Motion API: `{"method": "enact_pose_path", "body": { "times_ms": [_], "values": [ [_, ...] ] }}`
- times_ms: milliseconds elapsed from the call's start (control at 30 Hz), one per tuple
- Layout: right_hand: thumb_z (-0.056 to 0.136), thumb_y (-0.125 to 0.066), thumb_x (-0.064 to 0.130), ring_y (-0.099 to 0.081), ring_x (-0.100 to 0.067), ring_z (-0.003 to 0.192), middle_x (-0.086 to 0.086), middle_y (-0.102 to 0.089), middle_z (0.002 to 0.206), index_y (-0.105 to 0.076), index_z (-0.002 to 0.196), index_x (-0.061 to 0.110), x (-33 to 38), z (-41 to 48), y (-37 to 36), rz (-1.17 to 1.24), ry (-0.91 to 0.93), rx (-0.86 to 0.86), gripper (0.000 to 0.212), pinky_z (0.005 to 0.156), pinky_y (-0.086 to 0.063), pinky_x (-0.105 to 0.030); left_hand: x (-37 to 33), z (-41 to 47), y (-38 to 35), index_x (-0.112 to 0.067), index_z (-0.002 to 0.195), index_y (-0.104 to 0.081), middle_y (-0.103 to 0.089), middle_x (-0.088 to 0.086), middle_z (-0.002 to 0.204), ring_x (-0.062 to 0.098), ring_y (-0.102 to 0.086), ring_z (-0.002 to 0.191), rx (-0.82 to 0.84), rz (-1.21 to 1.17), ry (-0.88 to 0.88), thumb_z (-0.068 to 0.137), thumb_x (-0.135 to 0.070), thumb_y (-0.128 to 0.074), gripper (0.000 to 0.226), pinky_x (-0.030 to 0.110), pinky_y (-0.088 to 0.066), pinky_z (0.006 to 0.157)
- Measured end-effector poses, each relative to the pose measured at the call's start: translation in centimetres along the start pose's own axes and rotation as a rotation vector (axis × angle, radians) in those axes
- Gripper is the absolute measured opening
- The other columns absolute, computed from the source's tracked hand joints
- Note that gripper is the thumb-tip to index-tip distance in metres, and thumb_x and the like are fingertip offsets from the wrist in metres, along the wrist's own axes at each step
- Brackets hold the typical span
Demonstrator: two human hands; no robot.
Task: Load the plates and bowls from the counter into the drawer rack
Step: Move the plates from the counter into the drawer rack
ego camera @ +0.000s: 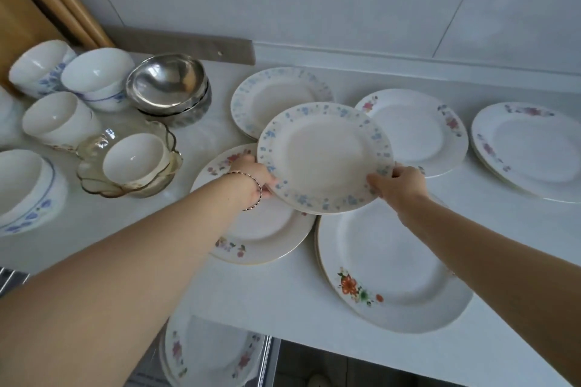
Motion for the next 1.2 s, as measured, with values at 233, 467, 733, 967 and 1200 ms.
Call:
{"method": "enact_pose_path", "body": {
  "times_ms": [233, 467, 733, 967, 1200],
  "values": [
    [0.086, -0.06, 0.016, -0.063, -0.025, 0.084, -0.011, -0.067, 0.099, -0.059, 0.111, 0.003, 0.5, -10.5, -1.8, -0.008, 0.064, 0.102, 0.028, 0.078, -0.055, -0.04, 4.0, -7.3, 7.7, -0.007, 0.108, -0.048, -0.058, 0.013, 0.109, 0.029, -0.06, 0.092, -0.023, -0.059, -0.038, 0.077, 0.023, -0.054, 0.043, 0.037, -0.057, 0.064],
    [0.086, -0.063, 0.011, -0.066, -0.024, 0.092, -0.006, -0.068, 0.1, -0.056, 0.119, 0.005, -2.6, -23.2, -7.9, 0.054, 0.045, 0.207, 0.034, 0.08, -0.057, -0.035, 11.9, -14.5, 18.8, -0.014, 0.085, -0.047, -0.061, 0.01, 0.091, 0.029, -0.063, 0.085, 0.022, 0.082, 0.059, 0.067, 0.027, -0.061, 0.047, 0.033, -0.059, 0.051],
    [0.08, -0.068, 0.01, -0.068, -0.013, 0.078, 0.004, -0.071, 0.085, -0.059, 0.101, 0.017, -8.7, -36.0, -16.1, 0.005, -0.024, 0.187, 0.023, 0.07, -0.058, -0.029, 22.5, -18.4, 29.8, -0.013, 0.088, -0.049, -0.065, 0.009, 0.091, 0.021, -0.065, 0.078, 0.136, 0.212, 0.222, 0.066, 0.025, -0.064, 0.047, 0.023, -0.057, 0.045],
    [0.082, -0.064, 0.01, -0.064, -0.013, 0.073, 0.001, -0.067, 0.082, -0.057, 0.089, 0.018, -15.7, -39.2, -22.9, -0.033, -0.205, 0.231, 0.014, 0.057, -0.05, -0.018, 31.0, -15.9, 34.6, -0.008, 0.085, -0.048, -0.06, 0.015, 0.096, 0.028, -0.063, 0.078, 0.118, 0.257, 0.396, 0.067, 0.029, -0.058, 0.042, 0.036, -0.059, 0.049],
    [0.08, -0.059, 0.008, -0.056, -0.026, 0.066, -0.009, -0.062, 0.07, -0.062, 0.082, 0.002, -21.2, -35.4, -27.1, -0.083, -0.408, 0.18, 0.007, 0.064, -0.049, -0.033, 35.1, -10.2, 32.7, -0.004, 0.086, -0.054, -0.063, 0.016, 0.099, 0.034, -0.063, 0.095, 0.103, 0.33, 0.441, 0.073, 0.026, -0.056, 0.033, 0.04, -0.055, 0.075]
  ]
}}
Point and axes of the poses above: each hand's wrist, its own z-axis towards the middle knuckle, its own y-axis out of the back of the hand, x = y × z, the point moved 9 cm from there along z, towards the middle knuckle
